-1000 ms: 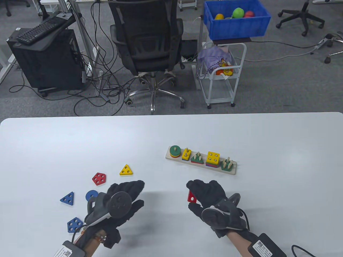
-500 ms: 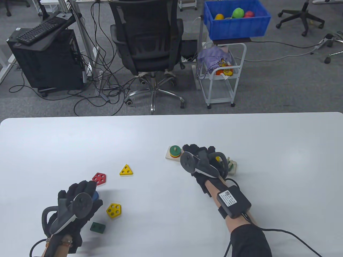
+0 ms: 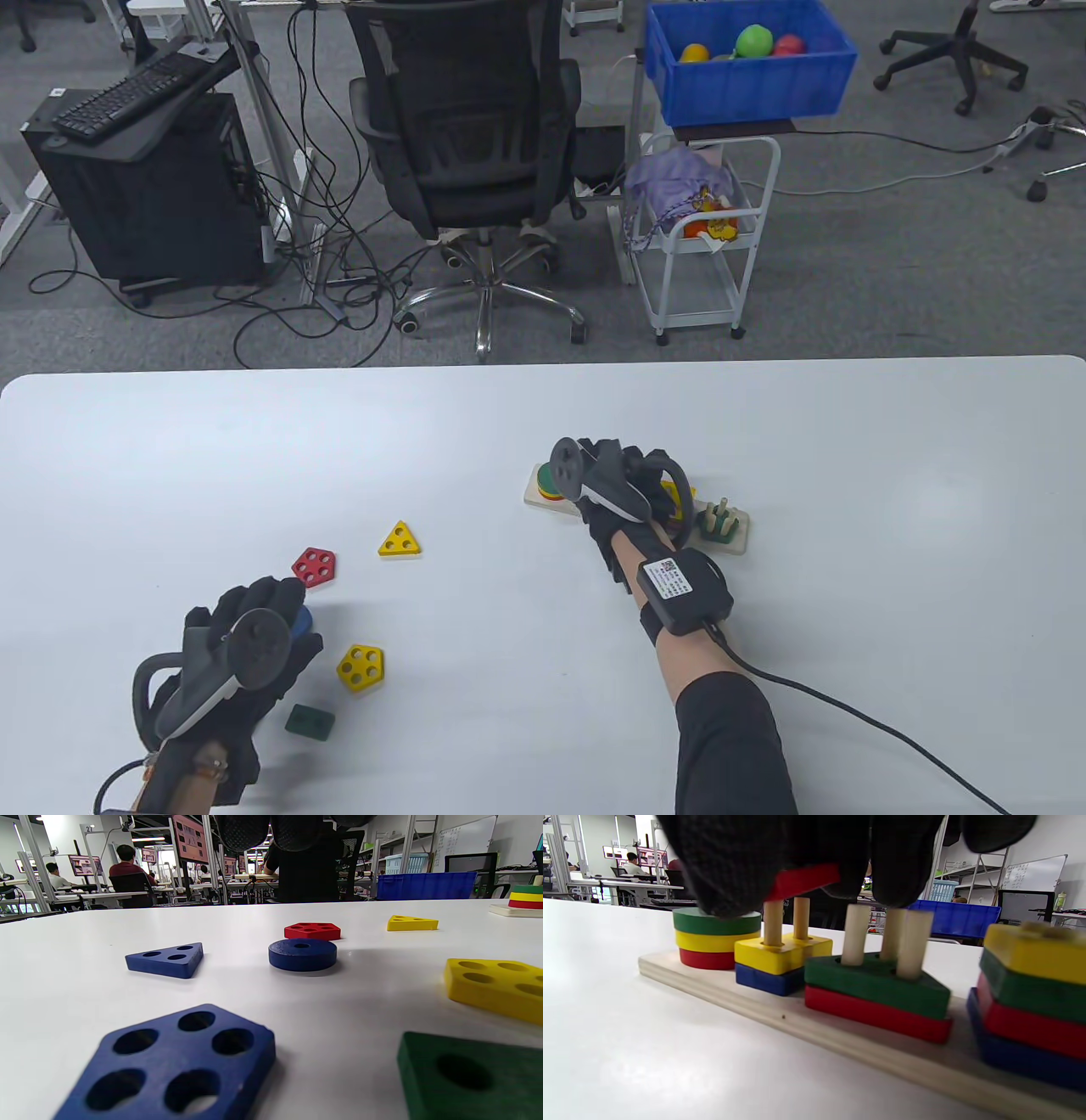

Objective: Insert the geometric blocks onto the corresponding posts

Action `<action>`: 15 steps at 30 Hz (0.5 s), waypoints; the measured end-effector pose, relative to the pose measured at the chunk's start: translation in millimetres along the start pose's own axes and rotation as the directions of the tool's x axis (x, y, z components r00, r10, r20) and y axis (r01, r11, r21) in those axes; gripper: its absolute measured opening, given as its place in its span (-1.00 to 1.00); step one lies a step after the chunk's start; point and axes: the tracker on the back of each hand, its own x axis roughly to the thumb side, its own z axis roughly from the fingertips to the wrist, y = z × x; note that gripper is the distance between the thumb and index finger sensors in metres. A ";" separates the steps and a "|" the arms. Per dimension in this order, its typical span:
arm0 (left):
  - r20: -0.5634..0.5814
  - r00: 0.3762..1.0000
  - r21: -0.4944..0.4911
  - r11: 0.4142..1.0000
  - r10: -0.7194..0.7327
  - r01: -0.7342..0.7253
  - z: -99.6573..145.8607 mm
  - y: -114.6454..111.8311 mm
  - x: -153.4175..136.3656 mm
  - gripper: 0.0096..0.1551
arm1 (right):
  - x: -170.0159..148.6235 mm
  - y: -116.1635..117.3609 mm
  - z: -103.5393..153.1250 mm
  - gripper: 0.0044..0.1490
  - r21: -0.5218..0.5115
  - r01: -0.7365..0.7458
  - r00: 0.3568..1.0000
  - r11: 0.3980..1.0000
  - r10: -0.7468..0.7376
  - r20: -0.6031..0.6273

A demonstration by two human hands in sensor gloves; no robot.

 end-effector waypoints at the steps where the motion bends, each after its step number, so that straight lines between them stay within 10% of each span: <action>1: 0.004 1.000 -0.005 1.000 -0.002 0.002 -0.4 -1.0 0.7 -0.12 | -0.3 0.8 0.6 -0.14 0.003 -0.002 1.000 1.000 0.002 0.002; 15: 0.025 1.000 -0.007 1.000 -0.008 0.009 0.9 -3.1 6.0 -0.14 | -12.5 -5.7 20.3 -0.07 -0.023 0.002 0.999 1.000 -0.001 0.048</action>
